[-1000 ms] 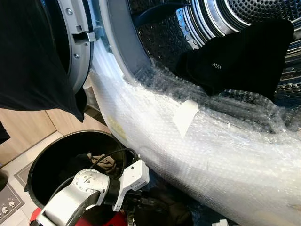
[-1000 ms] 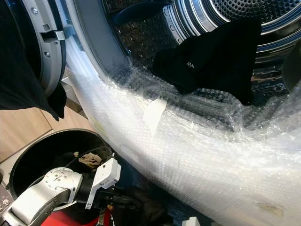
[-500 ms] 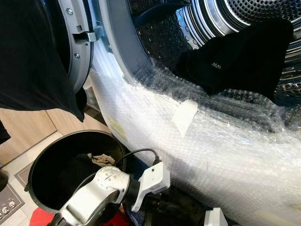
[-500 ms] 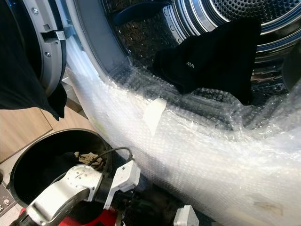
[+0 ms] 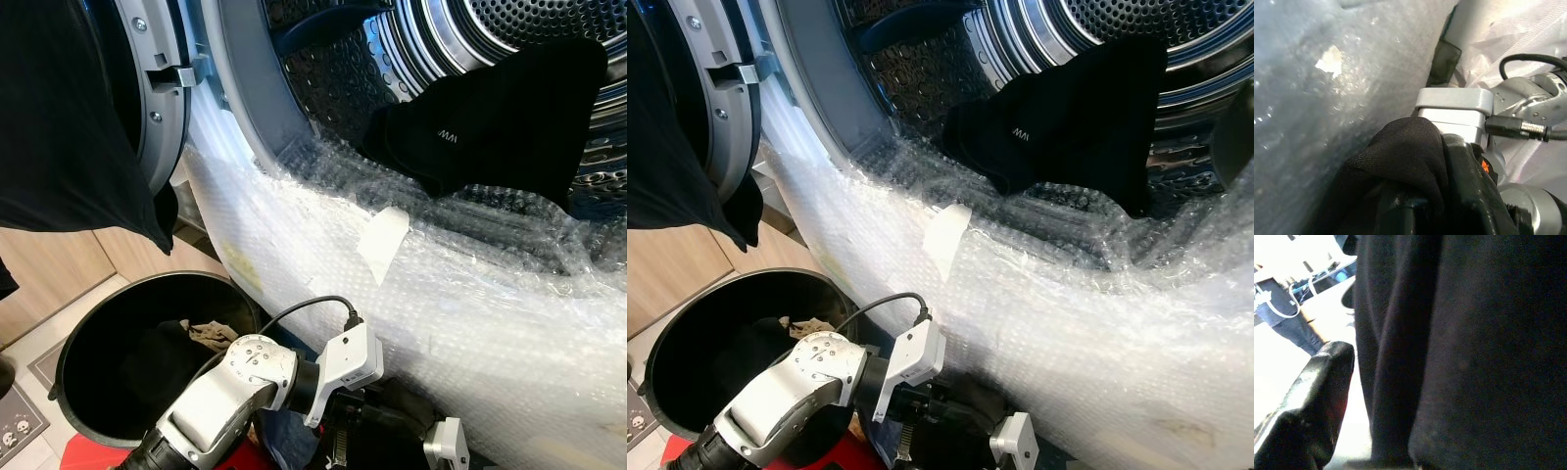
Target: Clothes washing
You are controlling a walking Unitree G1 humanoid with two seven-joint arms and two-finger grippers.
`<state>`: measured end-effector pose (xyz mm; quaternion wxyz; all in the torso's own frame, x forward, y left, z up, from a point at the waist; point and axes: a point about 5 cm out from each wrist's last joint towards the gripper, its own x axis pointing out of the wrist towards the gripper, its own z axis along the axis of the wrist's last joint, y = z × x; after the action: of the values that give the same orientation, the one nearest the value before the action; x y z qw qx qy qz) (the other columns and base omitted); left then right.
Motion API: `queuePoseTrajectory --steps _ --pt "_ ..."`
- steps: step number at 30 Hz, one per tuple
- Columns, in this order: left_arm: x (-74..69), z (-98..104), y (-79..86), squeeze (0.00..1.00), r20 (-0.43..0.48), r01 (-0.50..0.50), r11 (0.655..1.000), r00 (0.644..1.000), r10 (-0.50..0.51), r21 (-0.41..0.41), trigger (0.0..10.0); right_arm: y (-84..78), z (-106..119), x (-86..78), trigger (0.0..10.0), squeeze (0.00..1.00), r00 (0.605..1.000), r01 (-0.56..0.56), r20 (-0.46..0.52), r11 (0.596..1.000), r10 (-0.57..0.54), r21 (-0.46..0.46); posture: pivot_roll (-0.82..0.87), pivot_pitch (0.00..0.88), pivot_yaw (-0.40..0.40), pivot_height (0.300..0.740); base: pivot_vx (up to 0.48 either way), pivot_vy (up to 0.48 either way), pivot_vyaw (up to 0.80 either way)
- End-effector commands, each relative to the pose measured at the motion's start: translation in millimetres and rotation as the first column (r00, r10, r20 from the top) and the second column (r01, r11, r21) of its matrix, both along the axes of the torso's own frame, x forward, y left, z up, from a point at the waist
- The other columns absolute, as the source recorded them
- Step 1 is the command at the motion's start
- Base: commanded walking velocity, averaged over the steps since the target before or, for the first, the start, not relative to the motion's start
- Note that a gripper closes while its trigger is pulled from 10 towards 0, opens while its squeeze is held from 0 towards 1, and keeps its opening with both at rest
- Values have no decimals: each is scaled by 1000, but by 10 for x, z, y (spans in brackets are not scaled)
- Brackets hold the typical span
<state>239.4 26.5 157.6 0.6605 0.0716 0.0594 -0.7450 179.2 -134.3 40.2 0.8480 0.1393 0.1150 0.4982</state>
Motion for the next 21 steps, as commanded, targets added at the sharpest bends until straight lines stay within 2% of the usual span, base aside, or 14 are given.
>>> queuePoseTrajectory --steps 1,4,9,10,11,21 --pt "-45 129 -117 0 55 52 998 997 -50 -44 0 34 -24 28 10000 0 1000 12 -21 1000 -12 -6 57 101 3 740 0 0 0" --pt "-50 196 -168 0 71 55 996 996 -50 -72 0 87 -47 28 10000 0 1000 5 -11 1000 -5 -23 57 101 3 740 0 0 0" --pt "-86 307 -210 0 73 67 990 996 -58 -125 0 62 -186 44 10000 0 998 48 -25 994 -51 -101 61 106 4 740 0 0 0" --pt "-99 317 -212 0 72 72 989 995 -63 -128 0 69 -188 46 8157 0 998 50 -17 994 -52 -99 63 108 5 740 0 0 0" --pt "-101 316 -212 0 73 73 989 995 -64 -127 0 75 -178 47 0 0 998 54 -20 995 -56 -87 63 108 5 740 0 0 0" --pt "-96 322 -198 0 69 60 989 996 -52 -133 0 72 -178 60 0 0 998 66 -15 995 -67 -73 61 113 7 740 0 0 0"
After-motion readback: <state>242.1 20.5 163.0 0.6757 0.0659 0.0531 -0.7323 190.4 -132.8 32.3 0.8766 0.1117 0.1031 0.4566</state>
